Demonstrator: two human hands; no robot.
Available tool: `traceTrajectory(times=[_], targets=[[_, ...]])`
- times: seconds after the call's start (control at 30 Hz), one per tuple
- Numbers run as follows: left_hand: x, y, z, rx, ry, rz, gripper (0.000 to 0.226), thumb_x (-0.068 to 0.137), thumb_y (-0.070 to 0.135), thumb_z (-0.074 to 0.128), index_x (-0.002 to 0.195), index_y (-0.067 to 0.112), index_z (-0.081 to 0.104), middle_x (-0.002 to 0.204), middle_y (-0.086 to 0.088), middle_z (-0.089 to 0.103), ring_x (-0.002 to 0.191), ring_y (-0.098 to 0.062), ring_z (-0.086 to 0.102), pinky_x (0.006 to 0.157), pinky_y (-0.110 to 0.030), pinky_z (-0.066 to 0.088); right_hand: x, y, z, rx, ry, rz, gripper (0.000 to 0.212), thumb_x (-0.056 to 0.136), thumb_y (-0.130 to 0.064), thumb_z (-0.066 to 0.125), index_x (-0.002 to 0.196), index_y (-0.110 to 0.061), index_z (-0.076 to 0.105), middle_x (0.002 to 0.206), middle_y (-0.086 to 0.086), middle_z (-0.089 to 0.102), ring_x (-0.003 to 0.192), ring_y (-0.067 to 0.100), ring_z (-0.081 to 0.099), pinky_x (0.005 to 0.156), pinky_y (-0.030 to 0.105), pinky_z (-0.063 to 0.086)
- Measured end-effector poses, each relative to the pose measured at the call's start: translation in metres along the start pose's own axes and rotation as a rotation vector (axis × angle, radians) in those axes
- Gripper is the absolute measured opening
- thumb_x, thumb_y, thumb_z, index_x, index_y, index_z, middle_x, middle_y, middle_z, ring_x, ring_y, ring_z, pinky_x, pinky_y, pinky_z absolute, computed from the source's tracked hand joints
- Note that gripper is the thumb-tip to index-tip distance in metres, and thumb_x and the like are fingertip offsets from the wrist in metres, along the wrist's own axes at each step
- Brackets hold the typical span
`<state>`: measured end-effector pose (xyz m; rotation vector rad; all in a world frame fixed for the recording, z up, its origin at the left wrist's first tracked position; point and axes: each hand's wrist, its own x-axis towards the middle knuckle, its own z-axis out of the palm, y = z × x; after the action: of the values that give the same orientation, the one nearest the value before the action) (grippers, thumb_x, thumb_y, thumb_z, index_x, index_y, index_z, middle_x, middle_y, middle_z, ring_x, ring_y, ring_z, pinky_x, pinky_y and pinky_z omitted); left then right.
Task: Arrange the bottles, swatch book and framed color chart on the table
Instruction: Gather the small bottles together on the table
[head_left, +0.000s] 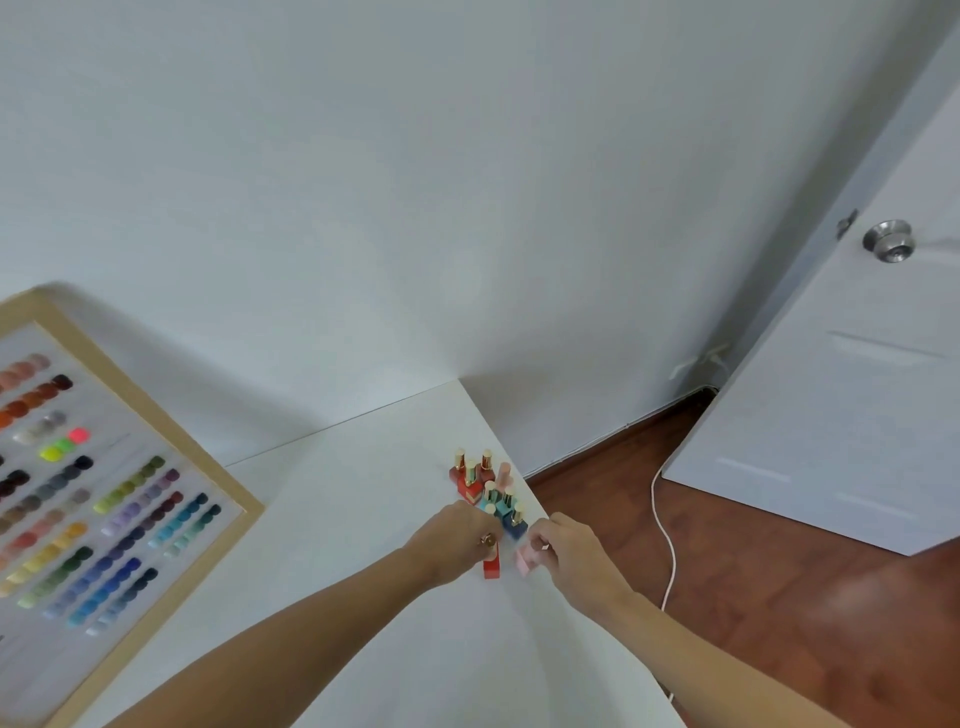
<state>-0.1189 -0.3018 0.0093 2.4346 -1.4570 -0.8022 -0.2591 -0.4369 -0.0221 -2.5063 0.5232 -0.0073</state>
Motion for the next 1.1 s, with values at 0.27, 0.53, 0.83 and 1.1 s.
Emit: traceTrajectory(times=[0.27,0.53,0.83,1.1], targets=[[0.016,0.01,0.012,-0.02,0.042,-0.037,0.028,0.098,0.022,0.051,0.12,0.015,0.066,0.116,-0.008,0.07,0.102,-0.021,0.067,0.093,-0.028,0.053,0.011,0.013,0.002,-0.003,0.004,-0.023,0.016,0.089,-0.008,0.059,0.101,-0.017,0.063,0.101,-0.001,0.061,0.08,0.01,0.052,0.065,0.01,0.041],[0.019,0.013,0.012,-0.034,0.059,-0.067,0.027,0.097,0.023,0.053,0.119,0.016,0.066,0.116,-0.006,0.07,0.102,-0.021,0.066,0.094,-0.03,0.053,0.019,0.01,0.002,0.023,0.002,-0.082,0.019,0.092,-0.024,0.057,0.109,-0.018,0.063,0.106,-0.001,0.065,0.078,0.005,0.051,0.06,0.001,0.036],[-0.012,0.0,-0.02,-0.024,0.146,-0.089,0.037,0.091,0.028,0.064,0.127,0.02,0.058,0.127,-0.001,0.064,0.108,-0.017,0.063,0.093,-0.031,0.05,0.02,0.003,-0.009,0.028,0.064,-0.151,0.026,0.09,-0.024,0.06,0.116,-0.019,0.06,0.108,-0.004,0.058,0.097,0.009,0.054,0.081,0.016,0.046],[-0.091,-0.021,-0.062,-0.011,0.288,-0.182,0.033,0.093,0.035,0.059,0.125,0.025,0.057,0.123,0.004,0.065,0.103,-0.013,0.065,0.09,-0.031,0.05,0.026,-0.064,-0.019,0.062,0.093,-0.346,0.021,0.089,-0.019,0.062,0.109,-0.018,0.064,0.107,-0.004,0.058,0.1,0.015,0.057,0.093,0.027,0.045]])
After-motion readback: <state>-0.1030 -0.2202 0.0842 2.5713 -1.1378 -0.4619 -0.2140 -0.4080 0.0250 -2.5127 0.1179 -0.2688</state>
